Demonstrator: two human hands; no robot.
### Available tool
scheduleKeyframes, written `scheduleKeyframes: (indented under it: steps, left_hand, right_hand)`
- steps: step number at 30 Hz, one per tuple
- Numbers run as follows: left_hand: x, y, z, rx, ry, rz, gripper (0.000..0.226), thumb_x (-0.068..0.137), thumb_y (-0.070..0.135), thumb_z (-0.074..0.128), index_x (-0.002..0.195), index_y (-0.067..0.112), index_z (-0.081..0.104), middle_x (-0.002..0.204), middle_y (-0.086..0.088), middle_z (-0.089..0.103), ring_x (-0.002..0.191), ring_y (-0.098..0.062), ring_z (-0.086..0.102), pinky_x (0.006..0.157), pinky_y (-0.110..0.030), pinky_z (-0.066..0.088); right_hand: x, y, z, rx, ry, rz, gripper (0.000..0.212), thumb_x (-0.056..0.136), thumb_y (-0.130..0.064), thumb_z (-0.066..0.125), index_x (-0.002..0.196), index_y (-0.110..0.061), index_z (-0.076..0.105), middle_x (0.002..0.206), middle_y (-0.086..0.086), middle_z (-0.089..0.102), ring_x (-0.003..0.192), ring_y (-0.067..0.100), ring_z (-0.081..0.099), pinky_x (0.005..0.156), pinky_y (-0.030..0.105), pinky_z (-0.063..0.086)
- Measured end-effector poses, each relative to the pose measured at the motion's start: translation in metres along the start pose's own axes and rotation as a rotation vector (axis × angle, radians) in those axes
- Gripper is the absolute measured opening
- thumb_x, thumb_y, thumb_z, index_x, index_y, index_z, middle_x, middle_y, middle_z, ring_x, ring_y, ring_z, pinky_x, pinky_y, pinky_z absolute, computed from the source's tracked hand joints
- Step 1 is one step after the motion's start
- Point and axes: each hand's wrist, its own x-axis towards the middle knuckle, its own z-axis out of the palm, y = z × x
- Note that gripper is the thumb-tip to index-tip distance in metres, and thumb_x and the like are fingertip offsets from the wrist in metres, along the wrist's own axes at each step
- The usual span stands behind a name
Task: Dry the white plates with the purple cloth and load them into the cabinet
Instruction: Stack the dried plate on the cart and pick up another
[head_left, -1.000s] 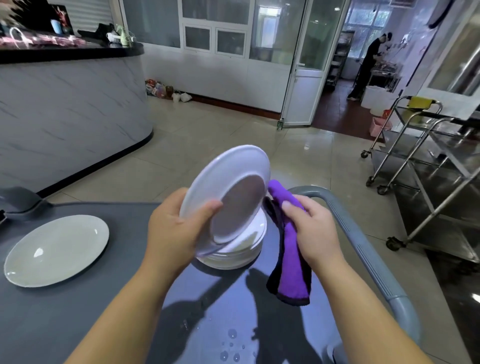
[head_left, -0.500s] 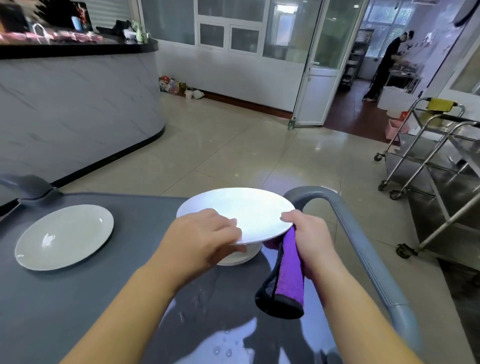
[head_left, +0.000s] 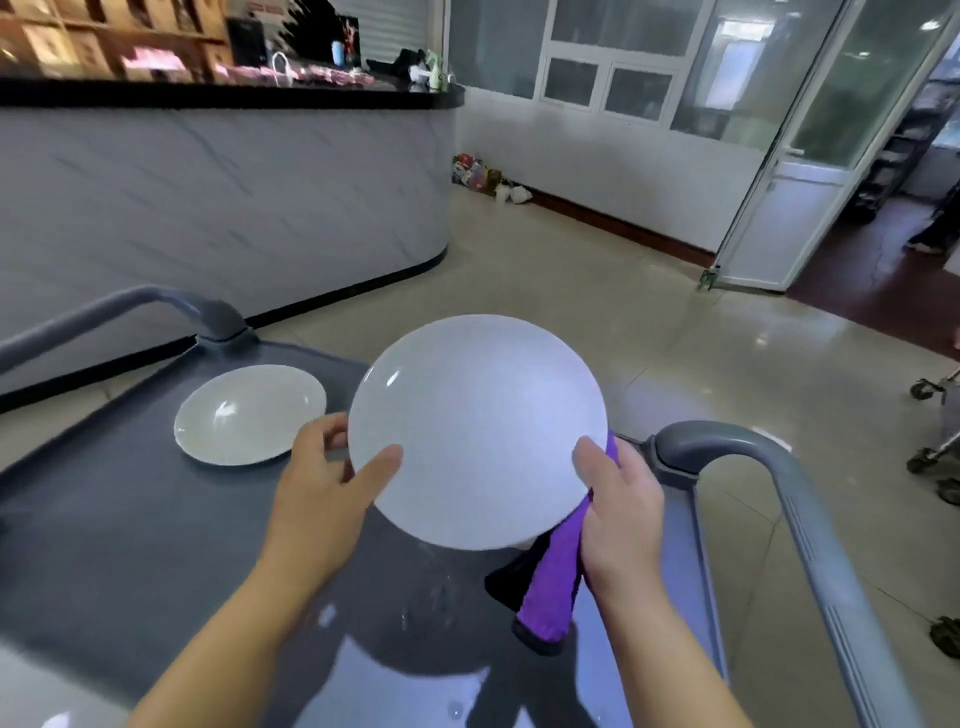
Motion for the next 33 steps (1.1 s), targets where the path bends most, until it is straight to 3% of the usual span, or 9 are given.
scheduleKeyframes:
  steps: [3,6,12,15,20,25,30,33]
  left_hand:
    - [0.0,-0.007,-0.029,-0.006,-0.029,-0.091,0.023,0.088,0.02,0.068,0.108,0.027,0.06,0.083,0.006,0.075,0.062,-0.018,0.068,0.066,-0.038,0.056]
    - [-0.003,-0.015,-0.053,-0.081,0.007,-0.178,0.02,0.088,0.013,0.068,0.107,0.02,0.064,0.069,-0.007,0.072,0.048,-0.019,0.059,0.057,-0.033,0.057]
    - [0.006,-0.044,-0.094,-0.311,0.154,-0.337,0.018,0.089,0.005,0.063,0.104,0.013,0.061,0.083,-0.01,0.075,0.066,-0.028,0.071,0.055,-0.033,0.058]
    - [0.02,-0.058,-0.124,-0.318,0.238,-0.341,0.016,0.089,0.003,0.063,0.103,0.01,0.062,0.08,-0.008,0.075,0.065,-0.026,0.071,0.055,-0.034,0.059]
    - [0.048,-0.082,-0.169,-0.304,0.32,-0.376,0.024,0.087,0.001,0.065,0.107,0.013,0.062,0.09,-0.014,0.072,0.071,-0.031,0.071,0.054,-0.033,0.059]
    - [0.081,-0.109,-0.192,-0.295,0.383,-0.402,0.029,0.087,-0.002,0.064,0.112,0.012,0.063,0.095,-0.016,0.071,0.076,-0.033,0.069,0.053,-0.03,0.059]
    - [0.121,-0.136,-0.2,-0.291,0.385,-0.451,0.032,0.087,0.0,0.064,0.116,0.013,0.061,0.098,-0.014,0.07,0.079,-0.031,0.071,0.059,-0.034,0.059]
    - [0.142,-0.15,-0.201,-0.29,0.368,-0.48,0.032,0.087,0.0,0.063,0.117,0.012,0.061,0.096,-0.014,0.07,0.076,-0.029,0.072,0.061,-0.035,0.059]
  right_hand:
    - [0.0,0.003,0.018,-0.011,-0.108,-0.012,0.018,0.095,-0.006,0.051,0.083,-0.009,0.064,0.072,-0.005,0.066,0.064,0.008,0.058,0.06,0.021,0.047]
    - [0.002,0.008,0.035,-0.035,-0.192,0.02,0.027,0.095,-0.007,0.052,0.069,-0.011,0.052,0.057,-0.011,0.051,0.053,0.007,0.045,0.05,0.015,0.038]
    - [0.011,0.029,0.075,-0.291,-0.343,0.059,0.037,0.091,-0.027,0.062,0.073,0.003,0.049,0.06,0.001,0.047,0.057,0.014,0.041,0.058,0.028,0.033]
    - [0.016,0.037,0.1,-0.416,-0.367,0.045,0.036,0.091,-0.03,0.062,0.066,-0.007,0.052,0.056,-0.003,0.047,0.055,0.013,0.041,0.058,0.03,0.033]
    - [0.021,0.048,0.141,-0.705,-0.389,-0.041,0.022,0.089,-0.037,0.061,0.078,-0.017,0.063,0.072,0.002,0.064,0.069,0.022,0.056,0.064,0.034,0.045]
    - [0.023,0.062,0.173,-0.926,-0.421,-0.14,0.023,0.09,-0.036,0.057,0.083,-0.014,0.061,0.071,0.004,0.06,0.073,0.025,0.055,0.069,0.037,0.048]
    - [0.03,0.082,0.193,-1.161,-0.438,-0.213,0.035,0.091,-0.037,0.054,0.065,-0.019,0.039,0.062,-0.002,0.045,0.061,0.017,0.044,0.056,0.033,0.034]
    - [0.033,0.093,0.198,-1.227,-0.426,-0.207,0.037,0.092,-0.038,0.053,0.064,-0.021,0.036,0.062,-0.003,0.046,0.061,0.015,0.045,0.055,0.031,0.034]
